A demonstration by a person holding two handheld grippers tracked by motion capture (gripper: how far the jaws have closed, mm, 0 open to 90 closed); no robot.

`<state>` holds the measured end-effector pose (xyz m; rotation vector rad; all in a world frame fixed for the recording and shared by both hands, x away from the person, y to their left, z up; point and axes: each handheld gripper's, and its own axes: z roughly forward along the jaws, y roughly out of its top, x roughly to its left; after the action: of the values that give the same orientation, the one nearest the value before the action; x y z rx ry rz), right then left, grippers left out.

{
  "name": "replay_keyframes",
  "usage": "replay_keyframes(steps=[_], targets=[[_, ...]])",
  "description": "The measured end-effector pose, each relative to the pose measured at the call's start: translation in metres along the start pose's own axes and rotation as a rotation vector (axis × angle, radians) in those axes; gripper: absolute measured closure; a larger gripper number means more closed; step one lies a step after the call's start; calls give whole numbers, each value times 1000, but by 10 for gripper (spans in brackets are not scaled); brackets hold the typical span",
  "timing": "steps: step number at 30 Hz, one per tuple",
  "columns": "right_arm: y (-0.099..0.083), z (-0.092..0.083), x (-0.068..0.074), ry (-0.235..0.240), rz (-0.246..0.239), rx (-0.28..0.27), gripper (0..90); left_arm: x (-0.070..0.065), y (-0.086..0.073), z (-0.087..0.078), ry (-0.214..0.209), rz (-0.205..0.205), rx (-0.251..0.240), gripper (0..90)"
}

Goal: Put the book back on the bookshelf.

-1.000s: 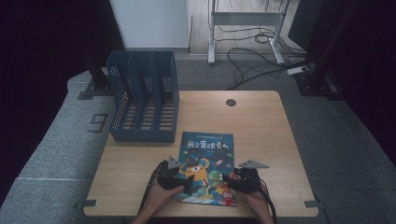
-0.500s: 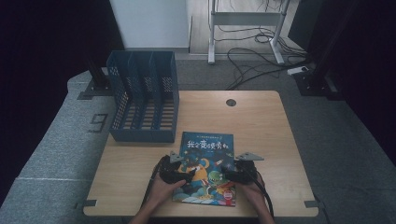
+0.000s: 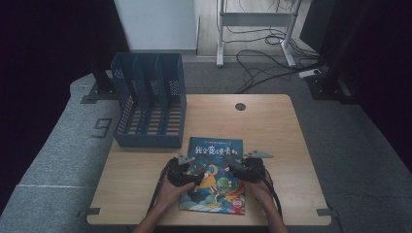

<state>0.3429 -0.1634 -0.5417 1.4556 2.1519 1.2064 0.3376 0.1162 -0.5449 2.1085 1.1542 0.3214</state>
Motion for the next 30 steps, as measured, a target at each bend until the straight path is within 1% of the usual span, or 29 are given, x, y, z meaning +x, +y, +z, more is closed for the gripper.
replay_keyframes(steps=[2,4,9,19,25,26,27,29,30], targets=[[0,2,0,-4,2,-8,328,0,0,0,-1,2,0,114],[0,2,1,-10,-10,-4,326,0,1,1,-2,-2,5,117],[-2,1,1,-12,7,-7,323,1,2,2,5,0,0,112],[-3,3,5,-41,-9,-16,324,2,0,1,0,0,-12,123],[-3,3,4,-46,12,-20,332,2,1,2,5,-2,-14,125],[-3,3,4,-37,16,-22,352,1,1,2,8,-2,-14,122],[-3,3,4,-12,25,-24,372,1,1,2,9,-3,-15,120],[-3,5,5,64,59,-28,410,0,0,2,14,-7,-23,122],[-4,6,6,96,62,-27,424,0,-1,2,16,-11,-28,125]])
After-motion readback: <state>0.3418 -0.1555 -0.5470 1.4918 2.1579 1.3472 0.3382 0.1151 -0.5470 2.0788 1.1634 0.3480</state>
